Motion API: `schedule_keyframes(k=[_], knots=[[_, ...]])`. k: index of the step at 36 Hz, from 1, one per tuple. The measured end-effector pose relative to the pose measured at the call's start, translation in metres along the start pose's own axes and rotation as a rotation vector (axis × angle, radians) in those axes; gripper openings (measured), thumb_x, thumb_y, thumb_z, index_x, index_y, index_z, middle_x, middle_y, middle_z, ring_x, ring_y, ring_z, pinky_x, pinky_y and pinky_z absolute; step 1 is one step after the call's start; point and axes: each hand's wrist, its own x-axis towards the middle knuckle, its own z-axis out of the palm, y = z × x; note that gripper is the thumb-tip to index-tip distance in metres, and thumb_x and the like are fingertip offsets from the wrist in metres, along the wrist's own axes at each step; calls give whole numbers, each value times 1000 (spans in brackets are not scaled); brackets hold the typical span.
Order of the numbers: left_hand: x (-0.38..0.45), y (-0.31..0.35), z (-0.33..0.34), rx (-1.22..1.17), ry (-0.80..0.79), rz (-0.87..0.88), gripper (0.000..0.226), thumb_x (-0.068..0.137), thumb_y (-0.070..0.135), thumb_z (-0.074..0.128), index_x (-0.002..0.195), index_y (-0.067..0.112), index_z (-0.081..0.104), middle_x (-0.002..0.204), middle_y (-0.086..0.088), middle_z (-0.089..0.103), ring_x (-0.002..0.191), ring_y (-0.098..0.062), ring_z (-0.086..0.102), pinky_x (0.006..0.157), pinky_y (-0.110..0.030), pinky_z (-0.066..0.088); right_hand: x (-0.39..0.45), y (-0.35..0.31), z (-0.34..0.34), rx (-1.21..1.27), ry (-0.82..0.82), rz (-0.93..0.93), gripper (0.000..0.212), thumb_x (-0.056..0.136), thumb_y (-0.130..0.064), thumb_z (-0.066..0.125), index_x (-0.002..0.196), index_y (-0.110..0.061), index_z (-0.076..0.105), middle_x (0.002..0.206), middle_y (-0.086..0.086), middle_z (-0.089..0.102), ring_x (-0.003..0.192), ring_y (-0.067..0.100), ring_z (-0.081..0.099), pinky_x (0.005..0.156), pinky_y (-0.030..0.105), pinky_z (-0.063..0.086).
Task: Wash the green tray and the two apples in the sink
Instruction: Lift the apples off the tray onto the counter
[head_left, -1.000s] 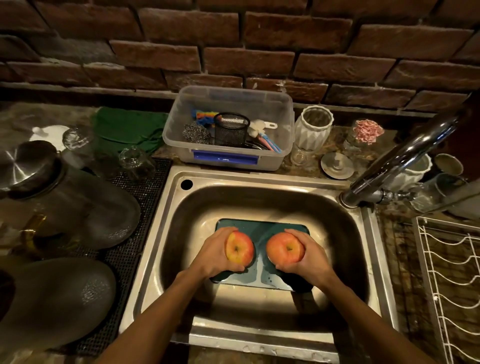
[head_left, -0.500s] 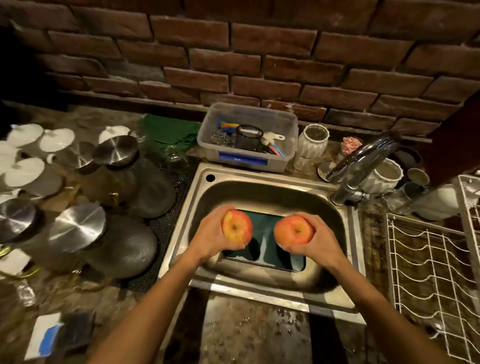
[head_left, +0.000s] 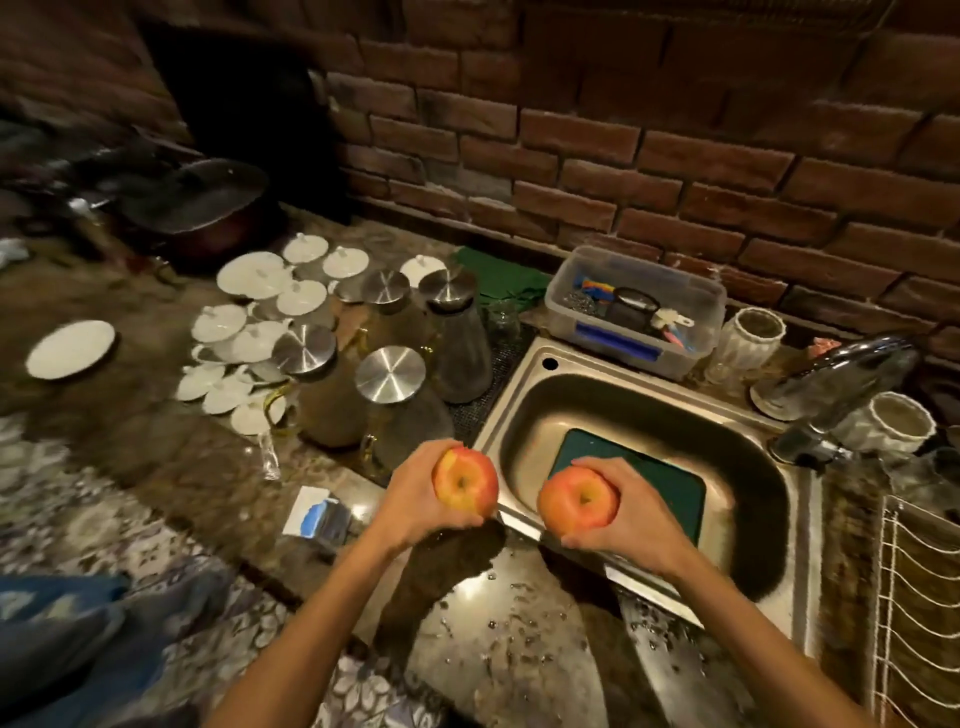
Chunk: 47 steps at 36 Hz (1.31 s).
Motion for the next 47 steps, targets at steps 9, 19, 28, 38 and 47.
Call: schedule_keyframes(k=[9,19,28,38,47], knots=[[-55,-51,-31,2,104,-117,104,46,52,93,136,26,49,127,10,53,114,-8,50,97,-26,40,15,-38,67,-22,-126,-29,90,45,-56,91,126,-41,55,117,-23,53,107,0,54,87,16,45],[-82,-89,-28,-32,153,-205,101,46,39,97,134,22,51,122,10,52,112,-12,51,97,-28,42,20,-46,129,-38,-178,18,89,45,-50,90,126,-41,55,119,-19,53,108,3,52,90,16,41],[-96,-110,-17,-65,133,-290,103,44,39,97,134,23,50,120,10,51,110,-10,50,93,-24,40,16,-37,156,-30,-185,84,87,42,-53,88,120,-51,50,118,-32,48,106,-11,48,81,6,36],[-94,-121,-8,-62,91,-326,106,49,34,96,141,21,45,134,2,51,114,-9,45,97,-24,37,16,-26,168,-6,-209,131,92,42,-53,88,125,-48,50,120,-29,49,113,3,52,96,25,46],[-93,-122,-5,-126,59,-357,106,55,31,95,143,25,38,135,4,44,114,-10,44,94,-24,37,9,-22,170,23,-235,120,87,50,-54,89,122,-63,40,132,-22,49,120,7,51,102,37,49]])
